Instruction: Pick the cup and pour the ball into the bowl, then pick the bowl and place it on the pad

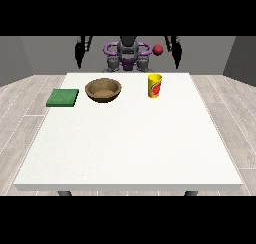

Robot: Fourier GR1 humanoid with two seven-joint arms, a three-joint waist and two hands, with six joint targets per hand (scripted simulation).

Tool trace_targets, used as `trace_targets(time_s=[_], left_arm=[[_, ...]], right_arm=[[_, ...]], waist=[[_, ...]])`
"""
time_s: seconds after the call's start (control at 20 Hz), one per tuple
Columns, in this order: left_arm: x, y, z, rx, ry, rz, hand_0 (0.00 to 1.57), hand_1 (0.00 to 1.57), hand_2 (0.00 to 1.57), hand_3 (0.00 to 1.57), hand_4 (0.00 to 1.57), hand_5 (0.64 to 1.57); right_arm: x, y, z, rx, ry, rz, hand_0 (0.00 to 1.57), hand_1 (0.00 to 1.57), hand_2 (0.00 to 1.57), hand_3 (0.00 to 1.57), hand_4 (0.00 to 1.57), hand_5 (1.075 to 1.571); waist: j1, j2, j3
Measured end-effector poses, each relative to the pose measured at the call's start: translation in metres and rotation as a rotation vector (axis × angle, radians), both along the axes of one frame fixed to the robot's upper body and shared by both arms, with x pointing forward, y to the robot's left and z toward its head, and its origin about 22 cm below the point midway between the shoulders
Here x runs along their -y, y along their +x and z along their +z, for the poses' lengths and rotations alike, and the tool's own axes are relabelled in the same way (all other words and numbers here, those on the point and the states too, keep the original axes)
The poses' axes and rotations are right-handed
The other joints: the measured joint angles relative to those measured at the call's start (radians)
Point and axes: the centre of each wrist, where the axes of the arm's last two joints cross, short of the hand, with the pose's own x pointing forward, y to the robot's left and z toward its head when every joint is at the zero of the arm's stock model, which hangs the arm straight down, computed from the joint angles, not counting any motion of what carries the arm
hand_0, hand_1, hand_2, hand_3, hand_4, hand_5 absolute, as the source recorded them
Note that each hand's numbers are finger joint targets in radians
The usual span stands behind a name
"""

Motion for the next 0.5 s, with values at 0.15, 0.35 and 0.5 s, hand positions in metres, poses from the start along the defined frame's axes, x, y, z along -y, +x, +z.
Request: trace_targets(time_s=[0.15,0.35,0.5], left_arm=[[-0.003,0.001,0.011,0.014,0.008,-0.002,0.0,0.0,0.0,0.0,0.66,1.566],[0.003,0.0,0.021,-0.003,-0.044,0.004,0.0,0.0,0.0,0.0,0.64,1.565],[0.017,-0.011,0.021,-0.099,-0.169,0.018,0.0,0.0,0.0,0.0,0.63,1.564]], right_arm=[[0.004,0.001,0.011,0.011,-0.015,0.001,0.0,0.0,0.0,0.0,0.87,1.533],[0.004,-0.002,0.019,-0.018,0.016,-0.01,0.0,0.0,0.0,0.0,0.87,1.539],[0.0,-0.013,0.02,-0.127,0.105,-0.041,0.0,0.0,0.0,0.0,0.86,1.532]], waist=[[0.001,-0.095,0.0038],[-0.004,-0.228,0.0072],[-0.015,-0.342,0.0102]])
